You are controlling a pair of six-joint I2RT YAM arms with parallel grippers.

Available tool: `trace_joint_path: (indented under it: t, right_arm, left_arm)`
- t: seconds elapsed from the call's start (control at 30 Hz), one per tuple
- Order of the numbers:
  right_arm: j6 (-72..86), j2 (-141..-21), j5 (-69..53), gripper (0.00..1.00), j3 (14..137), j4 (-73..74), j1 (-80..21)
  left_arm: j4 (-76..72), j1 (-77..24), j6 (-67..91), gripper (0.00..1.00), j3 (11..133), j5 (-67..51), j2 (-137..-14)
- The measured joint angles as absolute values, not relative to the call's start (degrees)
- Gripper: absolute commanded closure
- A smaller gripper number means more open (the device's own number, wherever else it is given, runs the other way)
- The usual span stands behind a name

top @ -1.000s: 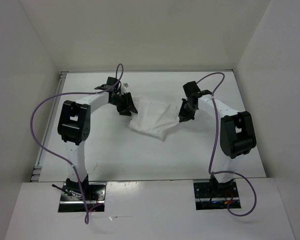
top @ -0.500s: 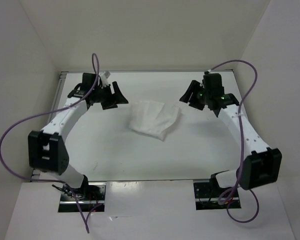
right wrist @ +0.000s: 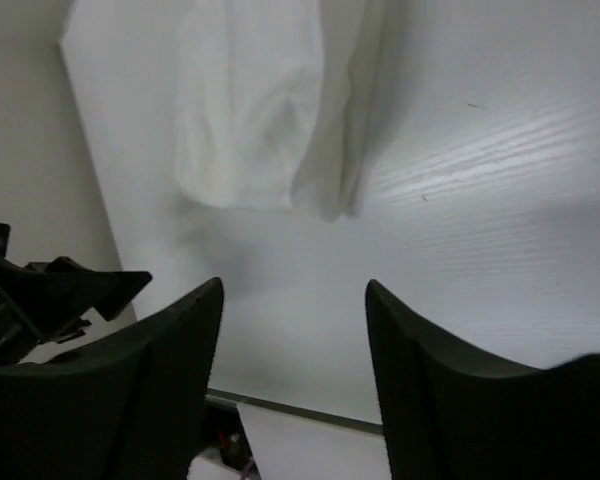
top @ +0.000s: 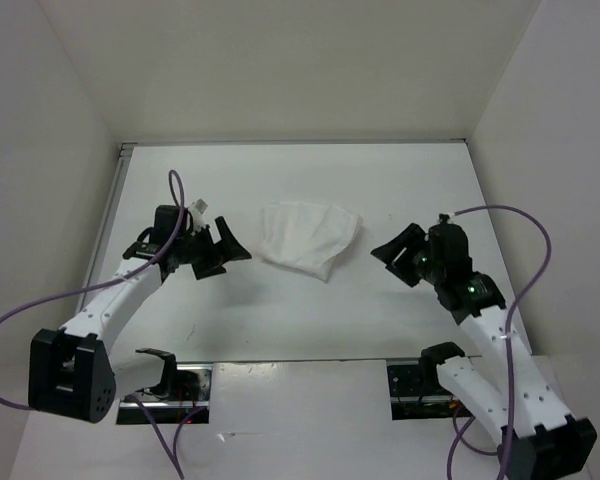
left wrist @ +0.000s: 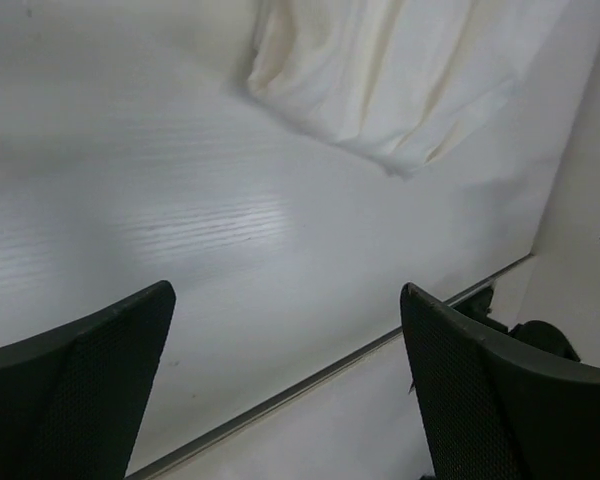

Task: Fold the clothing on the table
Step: Fold the skirt

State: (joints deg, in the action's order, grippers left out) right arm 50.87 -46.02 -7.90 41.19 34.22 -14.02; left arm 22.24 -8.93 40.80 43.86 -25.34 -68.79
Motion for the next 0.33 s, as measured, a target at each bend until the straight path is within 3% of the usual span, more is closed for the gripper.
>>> trace_joint_path:
  t: [0.07,0.1,0.17,0.2,0.33]
  right_arm:
    - [53.82,-39.29,-6.55,0.27,40.45,33.93,-14.11]
    - [54.81,-35.88,-6.02,0.16,40.07,33.69,-14.11]
    - [56.34,-30.52,-5.74,0.10,39.33,33.36,-14.11]
    - [56.75,-28.23,-5.80,0.01,38.94,33.04,-14.11]
    - [57.41,-24.77,-6.76,0.00,37.56,31.97,-14.11]
  left_arm:
    - [20.67,-8.93,41.91,0.00,43.81,-25.36,-65.67]
    - [19.57,-8.93,42.50,0.00,43.70,-25.36,-64.23]
    - [17.15,-8.97,43.81,0.00,43.33,-25.63,-62.28]
    - [16.05,-9.15,44.16,0.00,43.03,-25.82,-61.91]
    - [13.74,-11.18,45.50,0.00,42.61,-26.30,-64.16]
